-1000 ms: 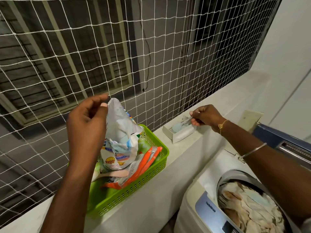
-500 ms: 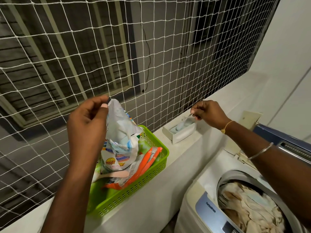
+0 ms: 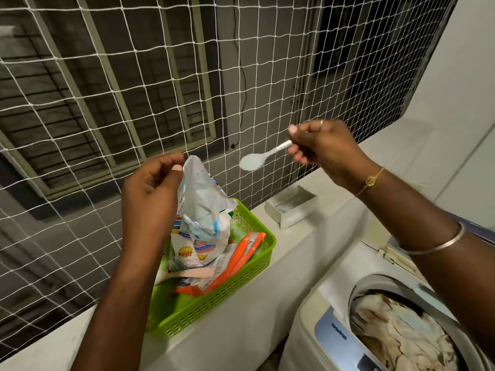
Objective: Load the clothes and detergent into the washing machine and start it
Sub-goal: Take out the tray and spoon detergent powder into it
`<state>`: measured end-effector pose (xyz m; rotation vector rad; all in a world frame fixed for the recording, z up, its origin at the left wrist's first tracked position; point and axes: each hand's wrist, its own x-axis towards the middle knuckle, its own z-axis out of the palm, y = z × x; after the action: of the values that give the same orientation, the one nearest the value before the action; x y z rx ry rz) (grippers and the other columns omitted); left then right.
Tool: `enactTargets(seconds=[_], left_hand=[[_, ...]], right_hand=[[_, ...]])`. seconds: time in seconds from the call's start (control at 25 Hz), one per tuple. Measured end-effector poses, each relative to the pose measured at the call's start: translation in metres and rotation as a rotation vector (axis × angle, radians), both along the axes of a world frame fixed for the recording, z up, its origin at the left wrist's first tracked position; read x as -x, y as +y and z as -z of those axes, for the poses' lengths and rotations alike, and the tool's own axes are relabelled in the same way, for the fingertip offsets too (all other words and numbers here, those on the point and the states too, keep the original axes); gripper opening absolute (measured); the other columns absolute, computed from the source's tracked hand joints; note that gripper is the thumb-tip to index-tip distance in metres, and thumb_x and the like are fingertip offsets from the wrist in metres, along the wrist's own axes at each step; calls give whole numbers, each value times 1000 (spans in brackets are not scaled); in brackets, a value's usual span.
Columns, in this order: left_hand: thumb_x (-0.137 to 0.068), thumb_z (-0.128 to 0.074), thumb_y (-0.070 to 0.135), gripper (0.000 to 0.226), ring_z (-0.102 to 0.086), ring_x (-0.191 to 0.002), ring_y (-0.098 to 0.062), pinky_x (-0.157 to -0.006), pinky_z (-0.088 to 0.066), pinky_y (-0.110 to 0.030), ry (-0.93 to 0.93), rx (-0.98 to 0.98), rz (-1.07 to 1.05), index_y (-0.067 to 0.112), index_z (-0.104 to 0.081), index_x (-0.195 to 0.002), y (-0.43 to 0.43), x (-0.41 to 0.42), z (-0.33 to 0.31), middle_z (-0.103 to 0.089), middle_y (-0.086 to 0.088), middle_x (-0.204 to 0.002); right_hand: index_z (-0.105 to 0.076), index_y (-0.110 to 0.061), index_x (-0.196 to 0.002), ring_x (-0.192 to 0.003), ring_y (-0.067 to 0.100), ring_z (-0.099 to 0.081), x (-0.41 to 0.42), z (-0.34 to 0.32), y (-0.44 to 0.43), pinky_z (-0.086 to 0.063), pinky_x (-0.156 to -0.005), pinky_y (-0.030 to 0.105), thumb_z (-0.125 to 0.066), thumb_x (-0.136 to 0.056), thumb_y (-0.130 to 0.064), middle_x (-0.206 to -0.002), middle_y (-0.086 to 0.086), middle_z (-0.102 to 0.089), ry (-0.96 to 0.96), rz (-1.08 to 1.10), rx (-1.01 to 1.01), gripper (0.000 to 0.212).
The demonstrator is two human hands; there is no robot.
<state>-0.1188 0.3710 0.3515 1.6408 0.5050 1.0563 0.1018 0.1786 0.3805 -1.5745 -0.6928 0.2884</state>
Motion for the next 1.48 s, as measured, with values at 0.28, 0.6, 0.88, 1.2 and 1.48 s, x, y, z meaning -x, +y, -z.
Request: enactTargets(seconds=[0.28, 0.6, 0.88, 1.2, 1.48], left_hand=[[-97, -57, 11, 28, -67, -94, 9, -77, -50, -9, 13, 16, 14, 32, -74, -104, 2, 3, 1, -74, 24, -97], [-99, -56, 16, 25, -71, -96, -7, -85, -56, -36, 18, 31, 64, 30, -75, -106, 0, 4, 5, -76, 12, -101], [-98, -59, 14, 23, -71, -99, -4, -83, -54, -24, 11, 42, 79, 26, -74, -111, -3, 4, 9, -76, 11, -104], [-96, -61, 12, 28, -68, -106, -3, -91, -56, -29, 61, -16, 97, 27, -73, -116, -4, 7, 12, -74, 12, -111], [-97, -58, 11, 28, -68, -100, 3, -86, -54, -24, 64, -9, 100, 26, -73, -116, -11, 7, 8, -74, 14, -108]], right_hand=[[-65, 11, -97, -51, 18, -58, 79, -39, 29, -49, -46, 24, -65, -96, -15, -72, 19, -67, -86, -137, -54, 25], [-75, -28, -92, -72, 22, -69, 138, 4, 83, -36, -54, 27, -66, -90, -39, -77, 0, -72, -1299, 2, 627, 13], [-72, -11, -88, -65, 31, -64, 135, 27, 96, -33, -54, 29, -69, -83, -15, -76, 11, -68, -1293, -93, 723, 7], [-56, -18, -64, -70, 22, -59, 120, 25, 99, -47, -64, 31, -73, -82, -29, -65, -6, -57, -629, -208, 731, 27], [-71, 7, -91, -54, 17, -65, 109, 5, 75, -46, -42, 19, -74, -87, -9, -76, 16, -74, 113, -258, 446, 16]])
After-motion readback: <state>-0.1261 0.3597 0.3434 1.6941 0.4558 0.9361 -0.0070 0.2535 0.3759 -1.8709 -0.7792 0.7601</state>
